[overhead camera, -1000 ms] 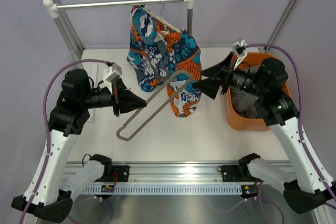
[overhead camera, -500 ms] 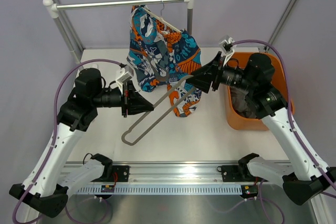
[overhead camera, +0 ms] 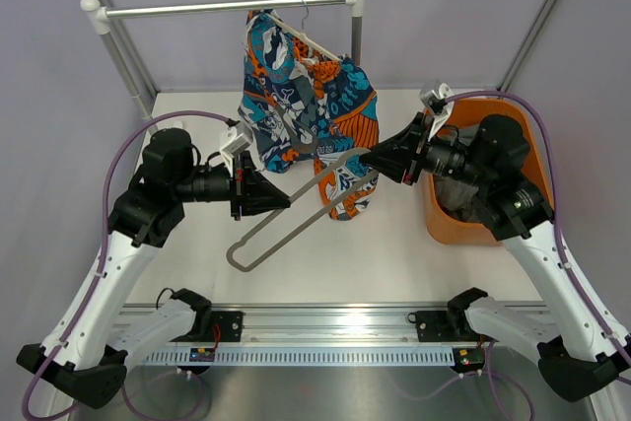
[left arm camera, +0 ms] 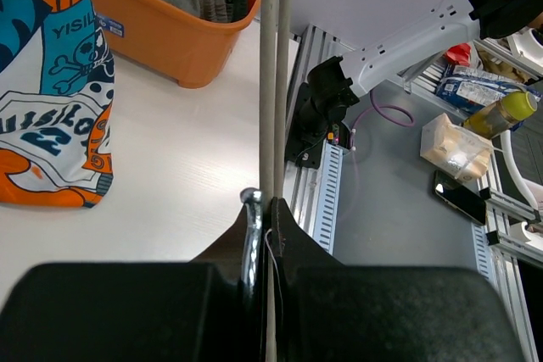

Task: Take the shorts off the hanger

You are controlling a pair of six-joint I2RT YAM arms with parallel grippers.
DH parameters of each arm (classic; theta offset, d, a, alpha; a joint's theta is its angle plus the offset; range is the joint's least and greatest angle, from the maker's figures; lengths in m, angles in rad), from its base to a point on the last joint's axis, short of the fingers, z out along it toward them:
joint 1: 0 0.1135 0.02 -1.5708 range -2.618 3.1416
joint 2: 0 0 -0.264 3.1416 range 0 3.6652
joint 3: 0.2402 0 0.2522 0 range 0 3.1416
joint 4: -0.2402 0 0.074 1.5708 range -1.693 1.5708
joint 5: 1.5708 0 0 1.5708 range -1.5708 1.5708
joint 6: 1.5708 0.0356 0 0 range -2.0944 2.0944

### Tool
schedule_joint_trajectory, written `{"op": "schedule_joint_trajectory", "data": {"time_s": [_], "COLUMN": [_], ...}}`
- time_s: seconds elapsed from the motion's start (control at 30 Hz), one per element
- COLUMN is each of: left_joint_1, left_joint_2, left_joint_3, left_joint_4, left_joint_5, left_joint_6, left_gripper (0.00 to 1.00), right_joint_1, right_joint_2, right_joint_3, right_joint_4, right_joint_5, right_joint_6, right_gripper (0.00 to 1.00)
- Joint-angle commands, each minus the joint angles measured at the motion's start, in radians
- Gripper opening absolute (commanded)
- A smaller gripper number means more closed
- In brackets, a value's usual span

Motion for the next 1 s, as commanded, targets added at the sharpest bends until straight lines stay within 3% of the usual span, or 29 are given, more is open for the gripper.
{"op": "schedule_joint_trajectory", "data": {"time_s": [0.0, 0.37, 0.97], "left_joint_1": [-0.002, -0.002, -0.002], "left_joint_2": [-0.011, -0.024, -0.064], "left_joint_3": [0.050, 0.084, 0.130], "left_joint_4": [0.062, 0.062, 0.030], "left_joint_5": [-0.030, -0.022, -0.002], "left_joint_6": [0.003, -0.016, -0.017], "left_gripper": [0.00, 0.00, 0.00], "right_joint_1": [0.005, 0.005, 0.005], "right_joint_2": [-0.026, -0.098, -0.141], "right_joint_3": [-0.020, -0.131, -0.276], "right_joint_4": [-0.033, -0.037, 0.032], "right_joint_5": [0.092, 0.210, 0.251], "right_joint_6": [-0.013, 0.002, 0.126], "right_gripper": [0.00, 0.00, 0.00]}}
